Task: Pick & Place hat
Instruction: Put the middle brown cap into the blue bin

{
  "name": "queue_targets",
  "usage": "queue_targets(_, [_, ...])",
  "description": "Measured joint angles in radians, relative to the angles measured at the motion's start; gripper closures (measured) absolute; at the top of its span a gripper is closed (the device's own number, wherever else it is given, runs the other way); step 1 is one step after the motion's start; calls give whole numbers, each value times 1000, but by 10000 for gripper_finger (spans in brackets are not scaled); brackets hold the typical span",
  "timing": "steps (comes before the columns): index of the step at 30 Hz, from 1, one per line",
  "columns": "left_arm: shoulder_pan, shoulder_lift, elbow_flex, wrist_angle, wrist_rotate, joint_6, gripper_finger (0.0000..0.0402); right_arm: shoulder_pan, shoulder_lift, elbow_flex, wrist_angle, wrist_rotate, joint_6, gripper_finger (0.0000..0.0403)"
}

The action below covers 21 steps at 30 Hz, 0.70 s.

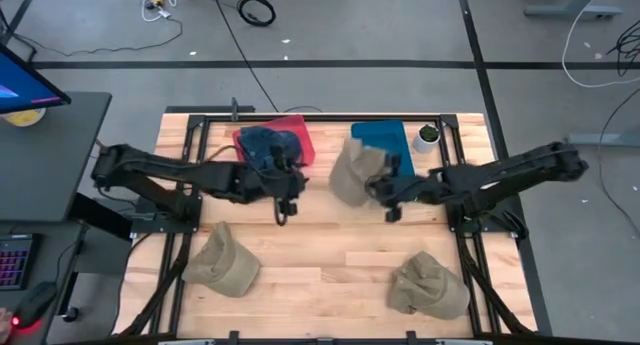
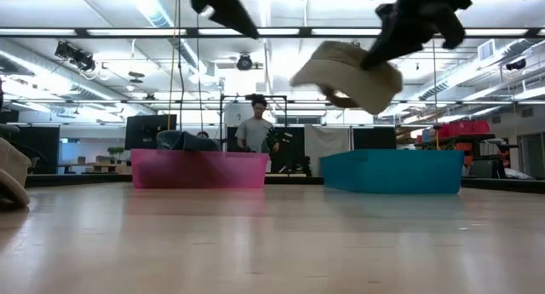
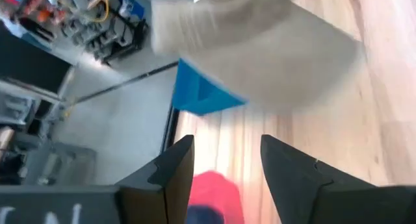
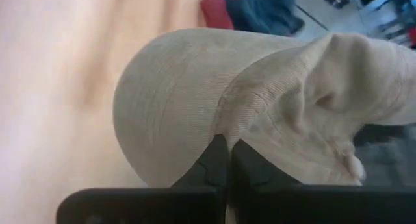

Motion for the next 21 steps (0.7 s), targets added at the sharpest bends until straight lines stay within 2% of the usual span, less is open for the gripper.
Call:
queue_targets(5, [61, -97, 0, -166, 170, -60, 222, -192, -97, 0, -145, -30, -105, 401])
queue_targets(7, [95, -133, 0, -215, 246, -75, 222, -290, -101, 1, -184, -97, -154, 401])
queue_targets(10, [154, -188, 0, -240, 330, -79, 223, -439, -87, 1, -203, -248, -318, 401])
queue_targets(13, [207, -229, 0, -256, 366, -79, 223, -544, -41, 1, -203, -366, -476, 401])
queue_targets(18, [268, -255, 0, -266, 373, -79, 223, -655, 59, 1, -215, -373, -725, 402])
queue_targets(21, [292, -254, 0, -298, 374, -78, 223, -683, 122, 1, -270, -382, -881, 402])
